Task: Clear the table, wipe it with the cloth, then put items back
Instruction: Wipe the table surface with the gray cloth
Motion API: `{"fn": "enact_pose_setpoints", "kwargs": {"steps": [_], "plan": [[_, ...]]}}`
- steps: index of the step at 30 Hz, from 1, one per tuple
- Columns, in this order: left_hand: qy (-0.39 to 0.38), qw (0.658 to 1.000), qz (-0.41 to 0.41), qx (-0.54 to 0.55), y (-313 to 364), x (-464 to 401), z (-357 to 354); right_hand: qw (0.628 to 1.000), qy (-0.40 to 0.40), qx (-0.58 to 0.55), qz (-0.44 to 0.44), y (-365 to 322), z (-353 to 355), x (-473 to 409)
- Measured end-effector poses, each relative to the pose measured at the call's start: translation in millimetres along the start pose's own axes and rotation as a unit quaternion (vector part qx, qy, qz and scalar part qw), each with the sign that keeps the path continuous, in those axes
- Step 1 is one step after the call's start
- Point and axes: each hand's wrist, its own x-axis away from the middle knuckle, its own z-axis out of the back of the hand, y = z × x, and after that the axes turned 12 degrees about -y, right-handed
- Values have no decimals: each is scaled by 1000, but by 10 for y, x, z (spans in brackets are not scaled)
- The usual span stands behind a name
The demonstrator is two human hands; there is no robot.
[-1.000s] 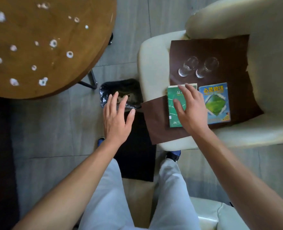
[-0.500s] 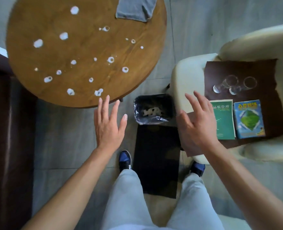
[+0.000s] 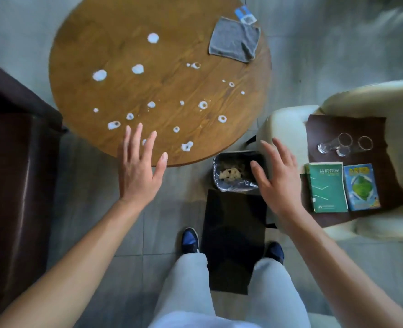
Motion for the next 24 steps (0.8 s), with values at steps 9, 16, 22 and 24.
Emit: {"fn": "enact_pose_setpoints", "kwargs": {"steps": [9,16,22,24], "plan": [[25,999,-27,-1,-332,-505,309,999,32,-10,12,-446,107,-260],[8,999,-20,-49,-465,-1261,196,997,75,-9,0,-490,-68,-954],[1,998,-24,-58,-589,-2099,66,996,86,-16,-11,-452,-222,-1797],[-16,998,-23,-60,-630,-2379,5,996,87,-20,-28,-407,-221,-2059]]}}
